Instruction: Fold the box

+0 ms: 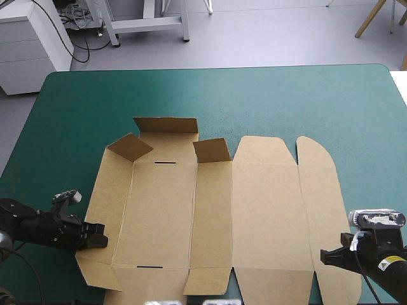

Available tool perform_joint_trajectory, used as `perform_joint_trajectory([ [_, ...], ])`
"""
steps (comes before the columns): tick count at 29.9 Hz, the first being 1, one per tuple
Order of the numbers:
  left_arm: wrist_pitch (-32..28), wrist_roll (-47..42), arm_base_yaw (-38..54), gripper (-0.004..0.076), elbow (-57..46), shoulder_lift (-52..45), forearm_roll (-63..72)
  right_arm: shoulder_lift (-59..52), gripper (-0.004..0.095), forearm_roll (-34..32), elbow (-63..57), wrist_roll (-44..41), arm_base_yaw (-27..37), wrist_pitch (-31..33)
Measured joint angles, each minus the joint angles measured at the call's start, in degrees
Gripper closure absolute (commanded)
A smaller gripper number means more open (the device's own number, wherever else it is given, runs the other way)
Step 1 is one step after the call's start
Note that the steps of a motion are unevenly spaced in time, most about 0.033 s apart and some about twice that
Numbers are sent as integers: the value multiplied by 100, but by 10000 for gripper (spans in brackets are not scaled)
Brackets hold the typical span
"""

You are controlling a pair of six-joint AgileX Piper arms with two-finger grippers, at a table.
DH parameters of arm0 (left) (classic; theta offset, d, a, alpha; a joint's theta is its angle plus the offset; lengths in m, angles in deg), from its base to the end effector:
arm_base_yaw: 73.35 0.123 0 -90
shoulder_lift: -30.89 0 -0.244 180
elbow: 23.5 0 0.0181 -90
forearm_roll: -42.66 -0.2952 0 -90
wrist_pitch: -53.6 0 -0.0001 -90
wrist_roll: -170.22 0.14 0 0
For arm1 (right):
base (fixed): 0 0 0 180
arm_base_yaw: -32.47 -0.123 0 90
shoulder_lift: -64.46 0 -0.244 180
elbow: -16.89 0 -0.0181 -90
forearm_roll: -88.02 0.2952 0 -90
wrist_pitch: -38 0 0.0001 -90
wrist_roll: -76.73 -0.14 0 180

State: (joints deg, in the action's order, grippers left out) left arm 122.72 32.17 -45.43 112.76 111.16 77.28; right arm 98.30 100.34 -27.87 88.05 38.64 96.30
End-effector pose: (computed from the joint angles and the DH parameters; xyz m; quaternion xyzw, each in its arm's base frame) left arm 0.2068 0.0255 0.0963 -0.0203 0.9581 -0.2790 0.0617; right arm 0.1799 0.0061 0.2354 -0.0227 0.9246 0.0489 0.3770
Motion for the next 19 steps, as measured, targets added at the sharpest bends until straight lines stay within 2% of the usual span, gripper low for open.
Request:
perform_joint_trajectory([
  [6, 19, 0, -120, 734, 271, 0, -146, 0, 927, 0, 0, 0, 0, 0],
  [10, 19, -173, -476, 734, 936, -31, -442, 0, 927, 0, 0, 0, 0, 0],
  [19, 66, -370, -2268, 734, 2788, -4, -1625, 0, 927, 0, 0, 0, 0, 0],
])
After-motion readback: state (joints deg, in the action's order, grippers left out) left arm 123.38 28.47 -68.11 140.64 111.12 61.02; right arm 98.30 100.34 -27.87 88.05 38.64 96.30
